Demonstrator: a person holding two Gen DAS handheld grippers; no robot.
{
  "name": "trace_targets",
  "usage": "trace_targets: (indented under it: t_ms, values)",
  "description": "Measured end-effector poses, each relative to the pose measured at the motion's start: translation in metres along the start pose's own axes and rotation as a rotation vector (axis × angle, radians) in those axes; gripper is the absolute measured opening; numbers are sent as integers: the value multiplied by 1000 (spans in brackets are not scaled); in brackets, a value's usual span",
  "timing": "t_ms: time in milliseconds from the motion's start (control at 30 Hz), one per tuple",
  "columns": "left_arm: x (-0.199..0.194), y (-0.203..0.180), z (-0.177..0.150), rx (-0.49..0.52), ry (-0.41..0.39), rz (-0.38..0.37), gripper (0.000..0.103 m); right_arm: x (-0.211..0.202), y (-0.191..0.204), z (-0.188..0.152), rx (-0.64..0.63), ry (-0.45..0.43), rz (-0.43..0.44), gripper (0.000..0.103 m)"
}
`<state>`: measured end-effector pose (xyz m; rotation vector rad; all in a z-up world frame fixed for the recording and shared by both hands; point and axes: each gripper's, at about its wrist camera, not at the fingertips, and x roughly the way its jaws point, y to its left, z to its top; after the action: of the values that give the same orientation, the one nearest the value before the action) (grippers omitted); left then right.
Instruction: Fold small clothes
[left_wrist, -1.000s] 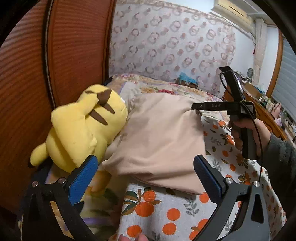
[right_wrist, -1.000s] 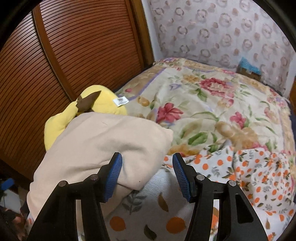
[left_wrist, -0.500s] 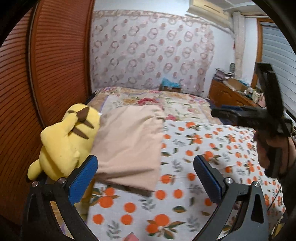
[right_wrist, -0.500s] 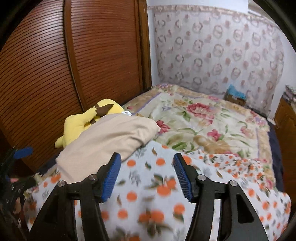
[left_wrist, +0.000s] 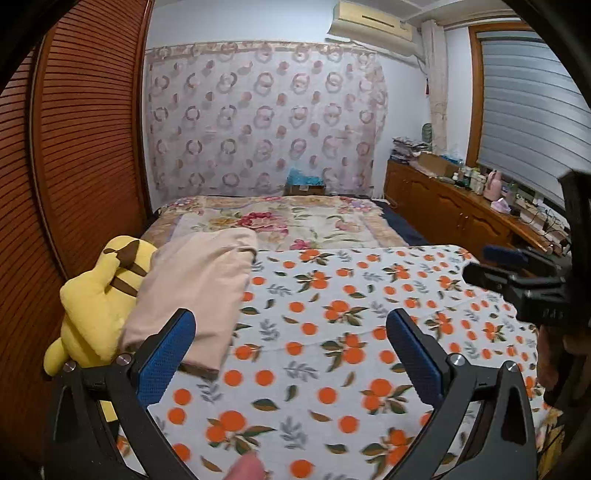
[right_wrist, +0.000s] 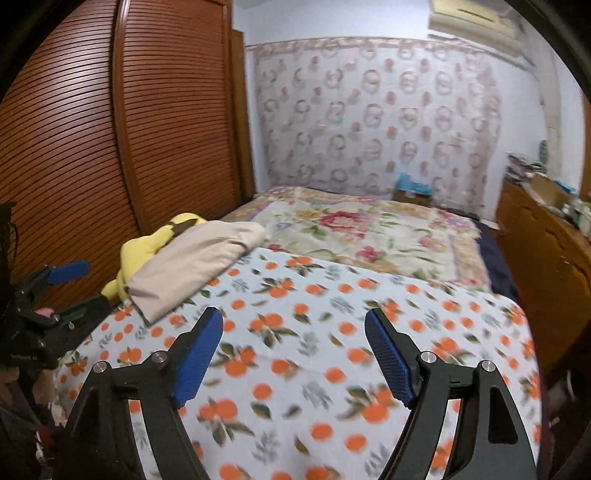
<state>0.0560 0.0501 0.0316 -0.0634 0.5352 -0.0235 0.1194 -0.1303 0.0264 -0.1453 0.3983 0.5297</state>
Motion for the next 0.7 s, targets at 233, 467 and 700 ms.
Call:
trace_targets:
  t_ms: [233, 467, 700]
  values:
    - [-17, -28, 8, 10, -34, -27, 103, -64, -3, -22, 63, -53, -76, 81]
    - [-41, -50, 26, 55, -81, -24, 103, -108, 2, -24, 89, -130, -126, 81]
    - [-61, -57, 38, 61, -127, -22, 103, -130, 9, -27, 115, -196, -161, 81]
